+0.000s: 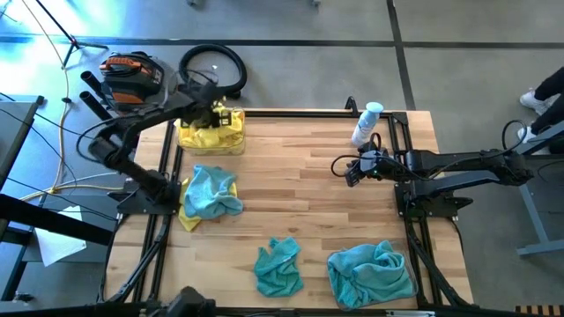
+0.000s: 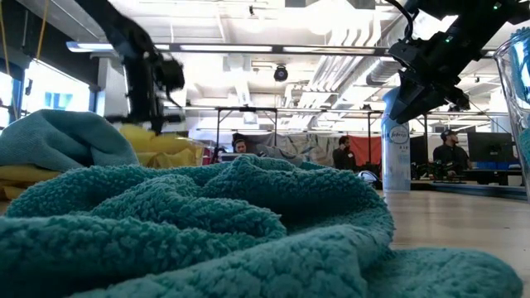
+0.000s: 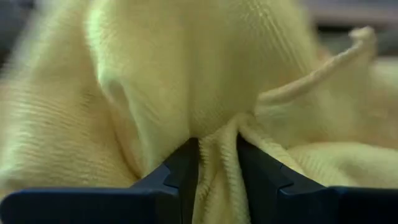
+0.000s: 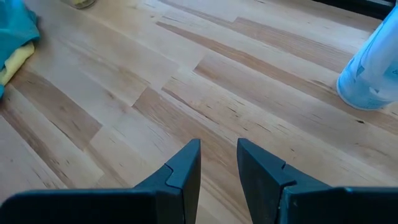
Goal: Sort microfiber towel by color & place in baskets
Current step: Put the yellow towel into the top transparent bin, then put the blue towel into the bottom transparent bin
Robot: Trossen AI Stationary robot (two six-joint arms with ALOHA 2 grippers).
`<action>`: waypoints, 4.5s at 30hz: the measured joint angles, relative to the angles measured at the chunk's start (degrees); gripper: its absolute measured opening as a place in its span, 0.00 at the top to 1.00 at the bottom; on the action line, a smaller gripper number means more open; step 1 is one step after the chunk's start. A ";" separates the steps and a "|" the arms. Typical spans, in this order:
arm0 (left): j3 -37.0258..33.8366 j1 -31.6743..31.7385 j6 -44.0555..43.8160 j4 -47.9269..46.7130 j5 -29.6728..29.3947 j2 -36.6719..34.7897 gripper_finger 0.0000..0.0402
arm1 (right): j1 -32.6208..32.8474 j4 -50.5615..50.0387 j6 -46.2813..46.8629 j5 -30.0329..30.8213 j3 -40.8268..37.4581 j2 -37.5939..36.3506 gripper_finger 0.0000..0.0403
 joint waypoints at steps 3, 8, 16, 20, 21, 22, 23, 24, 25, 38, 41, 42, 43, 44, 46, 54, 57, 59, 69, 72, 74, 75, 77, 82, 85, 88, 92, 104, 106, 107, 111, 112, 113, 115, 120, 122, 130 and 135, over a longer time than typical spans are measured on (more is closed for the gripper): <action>-2.88 -0.85 -2.23 2.47 1.04 3.68 0.77 | 0.00 0.01 0.00 0.03 0.00 0.00 0.75; -6.34 -2.63 -4.97 7.17 1.18 7.39 0.77 | 0.00 0.01 0.00 0.02 0.00 0.00 0.75; -6.94 -4.05 -6.10 8.19 -1.00 5.16 0.77 | 0.00 -0.01 0.00 0.00 0.00 0.00 0.75; -7.16 -4.10 -5.64 7.68 -1.25 1.99 0.76 | 0.00 -0.01 -0.02 0.00 0.01 0.00 0.75; -7.18 -4.10 -5.48 7.53 -1.52 1.12 0.76 | 0.00 -0.01 -0.02 -0.02 0.00 0.00 0.75; -7.20 -4.08 -5.03 7.53 -1.63 0.15 0.76 | -0.02 -0.01 0.00 -0.02 0.00 0.00 0.75; -7.20 -4.08 -4.55 7.53 -1.63 -0.82 0.75 | 0.00 -0.01 -0.02 -0.02 0.00 0.00 0.75; -7.20 -4.08 -4.31 7.47 -1.58 -1.83 0.74 | 0.00 -0.01 -0.02 -0.02 0.00 0.00 0.75; -7.20 -4.08 -4.11 7.25 -1.37 -2.86 0.73 | -0.02 -0.01 -0.02 -0.02 0.02 0.00 0.75; -7.12 -4.59 -6.86 4.90 4.93 -18.78 0.67 | -0.01 -0.01 -1.36 -0.07 0.01 0.00 0.75; -7.09 -5.30 -7.63 3.30 4.82 -22.60 0.67 | 0.00 -0.01 -1.52 -0.07 0.02 0.00 0.75; -7.07 -5.56 -8.04 2.67 4.70 -23.70 0.67 | 0.00 -0.01 -1.53 -0.07 0.00 0.00 0.75; -7.07 -5.87 -8.63 1.93 4.63 -24.63 0.67 | -0.02 -0.01 -1.53 -0.07 0.00 0.00 0.75; -7.07 -6.26 -9.09 1.28 4.55 -25.44 0.67 | 0.00 -0.01 -1.53 -0.07 0.02 0.00 0.75; -7.05 -7.04 -10.24 -0.41 4.37 -26.74 0.67 | 0.00 -0.01 -1.53 -0.07 0.00 0.00 0.75; -7.05 -10.25 -12.07 -7.42 4.99 -27.20 0.67 | 0.00 -0.01 -2.58 -0.07 0.02 0.00 0.75; -6.82 -13.06 -13.00 -7.43 6.74 -27.42 0.67 | -0.02 -0.01 -2.58 -0.20 0.02 0.00 0.75; -6.18 -15.55 -14.58 -8.69 6.03 -27.38 0.67 | 0.00 -0.01 -2.58 -0.21 0.01 0.00 0.75; 1.94 -30.69 -21.66 -14.37 -3.35 -24.48 0.73 | -0.02 0.01 -2.60 -0.90 0.00 0.00 0.75; 4.49 -33.97 -22.78 -15.40 -4.04 -23.06 0.75 | -0.02 0.01 -3.07 -2.33 0.02 0.00 0.75; 6.23 -36.53 -24.24 -16.84 -4.89 -21.72 0.76 | 0.00 0.01 -3.61 -3.32 0.02 0.01 0.75; 7.03 -37.86 -25.16 -17.73 -5.52 -21.02 0.77 | 0.00 0.02 -3.83 -3.85 0.02 0.02 0.75; 8.55 -40.81 -27.37 -19.52 -6.81 -19.45 0.78 | 0.00 0.01 -4.11 -5.26 0.02 0.02 0.75; 12.41 -47.72 -32.73 -23.65 -8.36 -14.90 0.80 | 0.02 0.01 -6.21 -7.67 0.02 0.02 0.75; 14.45 -51.27 -35.08 -26.48 -8.15 -12.19 0.80 | 0.04 0.01 -8.03 -7.84 0.02 0.02 0.75; 15.68 -54.63 -36.61 -28.53 -7.36 -9.92 0.81 | 0.04 0.01 -8.93 -7.69 0.02 0.02 0.75; 15.90 -58.42 -37.16 -29.97 -6.69 -7.87 0.81 | 0.02 0.29 -8.77 -7.67 0.02 0.02 0.75; 14.63 -65.59 -16.19 -27.40 -7.86 -4.62 0.81 | 5.99 19.74 -26.55 -15.18 0.95 1.15 0.75; 13.13 -66.37 -12.96 -23.55 -8.64 -4.92 0.81 | 8.87 20.19 -27.08 -14.21 3.28 3.11 0.75; 12.48 -66.63 -11.92 -22.86 -8.60 -5.04 0.81 | 10.44 20.09 -27.04 -13.15 4.65 4.42 0.75; 10.33 -67.81 -9.11 -22.45 -8.71 -5.15 0.81 | 15.61 18.93 -27.03 -9.11 11.90 12.20 0.75; 9.66 -68.19 -8.20 -22.39 -8.73 -5.29 0.81 | 16.50 18.00 -26.77 -8.58 14.19 14.65 0.75; 9.00 -68.65 -7.36 -22.46 -8.74 -5.47 0.81 | 17.24 16.32 -26.20 -7.97 16.60 17.21 0.75; 7.59 -69.72 -5.80 -22.39 -8.12 -6.11 0.81 | 18.39 11.72 -23.95 -7.25 22.21 22.84 0.75; 3.72 -72.75 -4.48 -22.52 -6.98 -9.31 0.81 | 20.61 -1.98 -18.83 -7.68 37.14 36.64 0.73; 1.99 -74.02 -4.52 -22.55 -6.30 -11.01 0.81 | 21.82 -5.07 -17.07 -7.88 42.73 41.65 0.69; -3.64 -78.81 -7.47 -22.49 -5.98 -18.66 0.81 | 27.28 -12.59 -16.08 -11.56 63.77 58.86 0.45; -5.26 -80.67 -10.08 -22.66 -6.00 -21.77 0.80 | 31.11 -16.29 -21.34 -12.38 72.22 68.04 0.40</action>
